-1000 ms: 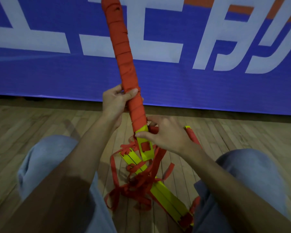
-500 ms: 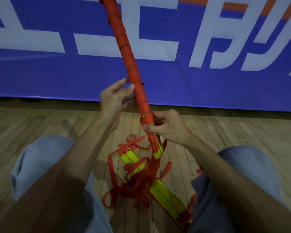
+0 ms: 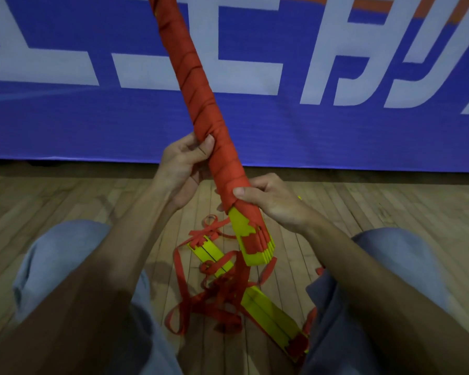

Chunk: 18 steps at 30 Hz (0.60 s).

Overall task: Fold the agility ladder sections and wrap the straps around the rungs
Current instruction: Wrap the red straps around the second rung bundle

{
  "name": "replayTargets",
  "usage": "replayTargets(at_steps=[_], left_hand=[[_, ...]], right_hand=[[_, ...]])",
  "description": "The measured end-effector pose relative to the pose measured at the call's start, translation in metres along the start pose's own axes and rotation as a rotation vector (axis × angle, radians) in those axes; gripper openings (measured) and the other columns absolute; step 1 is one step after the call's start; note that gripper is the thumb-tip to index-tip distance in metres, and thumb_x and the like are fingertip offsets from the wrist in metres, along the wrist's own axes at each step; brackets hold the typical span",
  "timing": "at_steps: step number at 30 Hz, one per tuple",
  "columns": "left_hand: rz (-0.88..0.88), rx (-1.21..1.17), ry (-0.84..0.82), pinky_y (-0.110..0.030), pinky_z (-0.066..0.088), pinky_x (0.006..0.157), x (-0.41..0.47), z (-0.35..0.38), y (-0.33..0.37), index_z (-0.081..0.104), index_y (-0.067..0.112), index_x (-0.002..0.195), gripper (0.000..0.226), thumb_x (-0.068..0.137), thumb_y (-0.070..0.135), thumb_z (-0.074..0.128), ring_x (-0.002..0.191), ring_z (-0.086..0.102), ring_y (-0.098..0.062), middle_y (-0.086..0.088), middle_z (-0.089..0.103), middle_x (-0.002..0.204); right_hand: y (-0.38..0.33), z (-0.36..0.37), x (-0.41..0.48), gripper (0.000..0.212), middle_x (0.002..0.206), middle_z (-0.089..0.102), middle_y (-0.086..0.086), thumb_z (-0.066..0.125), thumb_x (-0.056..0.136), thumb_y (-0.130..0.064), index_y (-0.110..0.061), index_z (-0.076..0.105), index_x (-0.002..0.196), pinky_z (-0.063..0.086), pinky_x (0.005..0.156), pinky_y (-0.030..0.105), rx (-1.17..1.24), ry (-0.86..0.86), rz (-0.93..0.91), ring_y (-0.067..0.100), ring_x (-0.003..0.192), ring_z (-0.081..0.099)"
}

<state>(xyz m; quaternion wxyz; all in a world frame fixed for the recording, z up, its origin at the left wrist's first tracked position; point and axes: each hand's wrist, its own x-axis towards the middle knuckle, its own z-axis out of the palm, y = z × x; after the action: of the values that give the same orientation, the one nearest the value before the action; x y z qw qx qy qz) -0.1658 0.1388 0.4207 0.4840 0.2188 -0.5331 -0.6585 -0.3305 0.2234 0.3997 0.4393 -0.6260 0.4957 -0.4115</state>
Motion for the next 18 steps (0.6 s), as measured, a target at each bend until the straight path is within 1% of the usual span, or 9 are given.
replayTargets(at_steps=[3, 6, 8, 9, 11, 13, 15, 16, 18], left_hand=[[-0.029, -0.003, 0.040, -0.022, 0.054, 0.057, 0.001, 0.002, 0.001, 0.066, 0.013, 0.095, 0.012, 0.093, 0.013, 0.054, 0.065, 0.066, -0.006, 0.006, 0.072, 0.073], [-0.041, 0.030, 0.078, -0.025, 0.055, 0.062, 0.001, 0.000, 0.000, 0.068, 0.011, 0.096, 0.011, 0.089, 0.010, 0.060, 0.070, 0.069, -0.009, 0.003, 0.074, 0.078], [-0.026, 0.094, 0.109, -0.026, 0.055, 0.062, 0.001, -0.001, -0.001, 0.070, 0.011, 0.097, 0.013, 0.086, 0.009, 0.064, 0.072, 0.070, -0.011, 0.002, 0.074, 0.081], [-0.010, 0.131, 0.132, -0.026, 0.055, 0.061, 0.002, -0.001, -0.001, 0.070, 0.011, 0.098, 0.014, 0.084, 0.009, 0.067, 0.072, 0.070, -0.012, 0.000, 0.074, 0.083], [0.039, 0.202, 0.190, -0.028, 0.055, 0.061, 0.004, -0.002, -0.004, 0.071, 0.011, 0.099, 0.019, 0.080, 0.009, 0.072, 0.073, 0.069, -0.016, -0.008, 0.070, 0.091], [0.098, 0.274, 0.253, -0.037, 0.059, 0.067, 0.007, -0.004, -0.008, 0.073, 0.016, 0.095, 0.019, 0.077, 0.011, 0.078, 0.078, 0.068, -0.022, -0.009, 0.067, 0.092], [0.148, 0.321, 0.296, -0.046, 0.059, 0.077, 0.008, -0.005, -0.010, 0.074, 0.024, 0.088, 0.018, 0.073, 0.016, 0.082, 0.084, 0.067, -0.024, -0.004, 0.068, 0.087], [0.166, 0.339, 0.313, -0.047, 0.059, 0.079, 0.008, -0.005, -0.011, 0.074, 0.026, 0.085, 0.017, 0.073, 0.017, 0.082, 0.084, 0.067, -0.022, -0.001, 0.068, 0.084], [0.182, 0.366, 0.354, -0.044, 0.058, 0.080, 0.009, -0.004, -0.014, 0.073, 0.028, 0.082, 0.017, 0.073, 0.018, 0.083, 0.079, 0.065, -0.015, 0.006, 0.068, 0.078]], right_hand=[[-0.006, -0.001, 0.001, 0.042, 0.090, 0.074, 0.015, 0.071, 0.082, -0.040, 0.000, 0.073, 0.094, 0.057, 0.082, 0.037, -0.039, 0.025, -0.020, 0.029, 0.085, 0.071], [-0.008, -0.003, 0.000, 0.022, 0.068, 0.070, 0.007, 0.068, 0.086, -0.024, -0.003, 0.073, 0.081, 0.053, 0.059, 0.025, -0.081, 0.019, -0.041, 0.017, 0.060, 0.065], [-0.005, -0.004, 0.001, 0.025, 0.057, 0.063, 0.002, 0.068, 0.087, -0.022, 0.001, 0.072, 0.078, 0.040, 0.043, 0.018, -0.131, 0.009, -0.035, 0.008, 0.044, 0.052], [-0.003, -0.005, 0.003, 0.030, 0.056, 0.061, 0.005, 0.070, 0.085, -0.026, 0.004, 0.071, 0.079, 0.035, 0.041, 0.018, -0.172, 0.025, -0.032, 0.008, 0.041, 0.047], [0.000, -0.006, 0.005, 0.035, 0.059, 0.061, 0.013, 0.074, 0.081, -0.033, 0.002, 0.071, 0.078, 0.032, 0.039, 0.020, -0.253, 0.079, -0.027, 0.011, 0.040, 0.044], [0.000, -0.005, 0.006, 0.022, 0.059, 0.064, 0.002, 0.076, 0.081, -0.031, -0.010, 0.074, 0.076, 0.033, 0.037, 0.021, -0.310, 0.140, 0.004, 0.008, 0.040, 0.044], [-0.002, -0.002, 0.005, 0.008, 0.070, 0.069, -0.011, 0.074, 0.085, -0.029, -0.022, 0.075, 0.085, 0.037, 0.040, 0.013, -0.361, 0.176, 0.027, 0.000, 0.042, 0.052], [-0.003, 0.000, 0.005, 0.012, 0.079, 0.071, -0.012, 0.072, 0.087, -0.031, -0.022, 0.076, 0.093, 0.038, 0.046, 0.007, -0.418, 0.182, 0.022, -0.006, 0.050, 0.056], [-0.004, 0.004, 0.005, 0.024, 0.093, 0.073, -0.011, 0.068, 0.088, -0.042, -0.024, 0.074, 0.103, 0.040, 0.060, 0.004, -0.530, 0.166, 0.029, -0.011, 0.070, 0.060]])
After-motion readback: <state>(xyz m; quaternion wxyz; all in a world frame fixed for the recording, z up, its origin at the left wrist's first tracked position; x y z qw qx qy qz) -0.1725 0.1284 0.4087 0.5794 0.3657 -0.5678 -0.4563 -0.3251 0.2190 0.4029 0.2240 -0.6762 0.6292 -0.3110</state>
